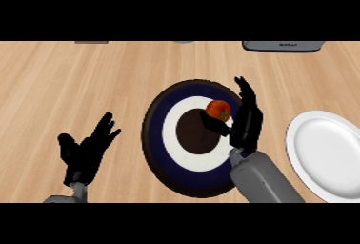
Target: Pick the tomato from the plate and place it in the plate
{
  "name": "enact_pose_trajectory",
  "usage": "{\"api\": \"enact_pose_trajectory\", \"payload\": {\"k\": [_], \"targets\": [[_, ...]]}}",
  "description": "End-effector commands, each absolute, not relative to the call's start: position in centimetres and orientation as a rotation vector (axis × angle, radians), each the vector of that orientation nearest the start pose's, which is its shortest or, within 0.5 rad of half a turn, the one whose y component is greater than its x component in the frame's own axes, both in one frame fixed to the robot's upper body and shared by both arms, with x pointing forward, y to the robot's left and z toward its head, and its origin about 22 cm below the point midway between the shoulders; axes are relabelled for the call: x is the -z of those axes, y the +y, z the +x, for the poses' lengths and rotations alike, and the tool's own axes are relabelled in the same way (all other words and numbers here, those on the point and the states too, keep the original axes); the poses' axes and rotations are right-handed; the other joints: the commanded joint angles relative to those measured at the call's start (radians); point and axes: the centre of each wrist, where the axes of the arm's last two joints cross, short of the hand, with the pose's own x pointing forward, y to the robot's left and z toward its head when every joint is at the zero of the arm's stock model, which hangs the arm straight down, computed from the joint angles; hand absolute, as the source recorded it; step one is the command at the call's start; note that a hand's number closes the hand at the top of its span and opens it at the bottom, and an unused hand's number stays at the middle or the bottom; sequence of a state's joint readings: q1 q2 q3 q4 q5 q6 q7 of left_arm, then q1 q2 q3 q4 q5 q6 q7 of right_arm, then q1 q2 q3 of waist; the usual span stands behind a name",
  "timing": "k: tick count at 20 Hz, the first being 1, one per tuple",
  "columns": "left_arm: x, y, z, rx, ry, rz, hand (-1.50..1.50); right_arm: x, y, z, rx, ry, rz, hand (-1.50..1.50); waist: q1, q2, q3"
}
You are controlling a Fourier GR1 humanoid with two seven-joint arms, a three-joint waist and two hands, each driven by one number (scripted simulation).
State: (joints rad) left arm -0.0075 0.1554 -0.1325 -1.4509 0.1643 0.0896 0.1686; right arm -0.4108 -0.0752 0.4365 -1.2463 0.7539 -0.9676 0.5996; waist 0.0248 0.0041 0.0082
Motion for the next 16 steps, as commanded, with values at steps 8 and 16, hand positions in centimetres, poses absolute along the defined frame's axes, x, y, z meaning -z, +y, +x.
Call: {"api": "enact_pose_trajectory", "payload": {"k": [8, 16], "targets": [[2.6, 25.1, 23.2, 0.026, -1.189, -0.008, 0.0, -1.9, -12.9, 28.0, 0.316, -1.8, -0.751, -1.5, -0.014, 0.001, -0.004], [3.6, 23.3, 22.4, -0.011, -1.185, 0.011, 0.0, -1.5, -17.8, 22.4, 0.319, -1.854, -0.435, -1.5, -0.032, -0.004, -0.006]]}}
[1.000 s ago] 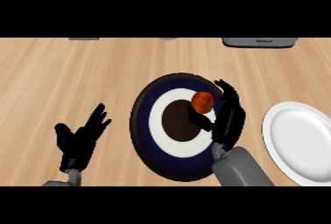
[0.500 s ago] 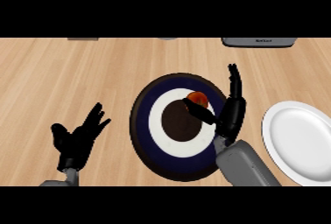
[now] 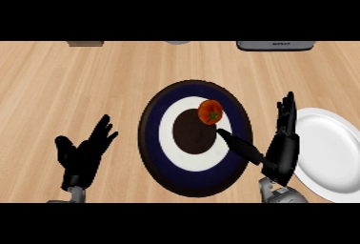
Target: Pick the tomato from the plate and place it in the plate
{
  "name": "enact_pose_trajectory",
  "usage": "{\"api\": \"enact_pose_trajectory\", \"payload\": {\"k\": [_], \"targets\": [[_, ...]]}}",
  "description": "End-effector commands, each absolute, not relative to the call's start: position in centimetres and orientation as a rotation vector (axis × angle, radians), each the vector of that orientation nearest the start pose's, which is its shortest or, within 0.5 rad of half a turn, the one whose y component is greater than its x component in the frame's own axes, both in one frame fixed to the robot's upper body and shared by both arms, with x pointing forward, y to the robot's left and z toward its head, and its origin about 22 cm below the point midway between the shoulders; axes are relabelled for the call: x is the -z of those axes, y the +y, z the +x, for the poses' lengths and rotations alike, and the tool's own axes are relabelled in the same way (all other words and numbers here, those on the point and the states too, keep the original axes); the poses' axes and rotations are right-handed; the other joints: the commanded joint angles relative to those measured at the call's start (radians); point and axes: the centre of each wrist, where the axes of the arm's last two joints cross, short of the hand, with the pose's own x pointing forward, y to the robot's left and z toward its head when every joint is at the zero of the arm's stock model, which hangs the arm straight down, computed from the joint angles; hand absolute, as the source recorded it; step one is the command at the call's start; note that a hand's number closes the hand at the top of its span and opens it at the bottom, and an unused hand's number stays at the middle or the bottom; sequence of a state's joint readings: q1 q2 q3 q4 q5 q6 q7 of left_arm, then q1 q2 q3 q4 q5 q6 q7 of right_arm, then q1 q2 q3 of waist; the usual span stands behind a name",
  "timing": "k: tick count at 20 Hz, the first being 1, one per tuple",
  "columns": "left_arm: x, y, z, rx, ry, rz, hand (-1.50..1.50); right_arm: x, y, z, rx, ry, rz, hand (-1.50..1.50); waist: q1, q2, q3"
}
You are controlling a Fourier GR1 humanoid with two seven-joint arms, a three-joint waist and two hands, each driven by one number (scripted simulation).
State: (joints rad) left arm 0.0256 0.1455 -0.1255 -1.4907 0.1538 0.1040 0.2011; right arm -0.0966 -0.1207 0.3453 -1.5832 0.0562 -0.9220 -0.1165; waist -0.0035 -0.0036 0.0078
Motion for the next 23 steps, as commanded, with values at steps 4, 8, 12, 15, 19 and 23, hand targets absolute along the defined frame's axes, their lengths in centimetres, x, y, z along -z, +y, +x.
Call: {"api": "enact_pose_trajectory", "payload": {"k": [4, 8, 12, 15, 19, 23], "targets": [[2.3, 23.7, 22.7, -0.004, -1.173, 0.018, 0.0, -0.3, -20.8, 17.7, 0.204, -1.843, -0.349, -1.5, -0.01, 0.0, -0.007], [4.0, 23.8, 23.6, -0.003, -1.191, 0.004, 0.0, 2.2, -22.5, 14.7, 0.143, -1.845, -0.338, -1.5, -0.009, 0.003, -0.008], [2.9, 25.1, 22.9, 0.002, -1.197, -0.003, 0.0, 3.6, -22.3, 13.1, 0.074, -1.817, -0.398, -1.5, 0.0, 0.003, -0.008], [3.9, 23.8, 23.0, -0.007, -1.171, 0.012, 0.0, 5.0, -22.5, 8.7, 0.037, -1.788, -0.405, -1.5, -0.006, 0.003, -0.008], [3.3, 24.7, 22.6, 0.001, -1.18, 0.025, 0.0, 6.8, -21.9, 6.0, 0.029, -1.791, -0.436, -1.5, -0.004, 0.002, -0.008], [2.8, 24.5, 24.3, -0.008, -1.188, 0.009, 0.0, 6.1, -22.4, 6.7, 0.035, -1.79, -0.449, -1.5, -0.003, 0.003, -0.008]]}}
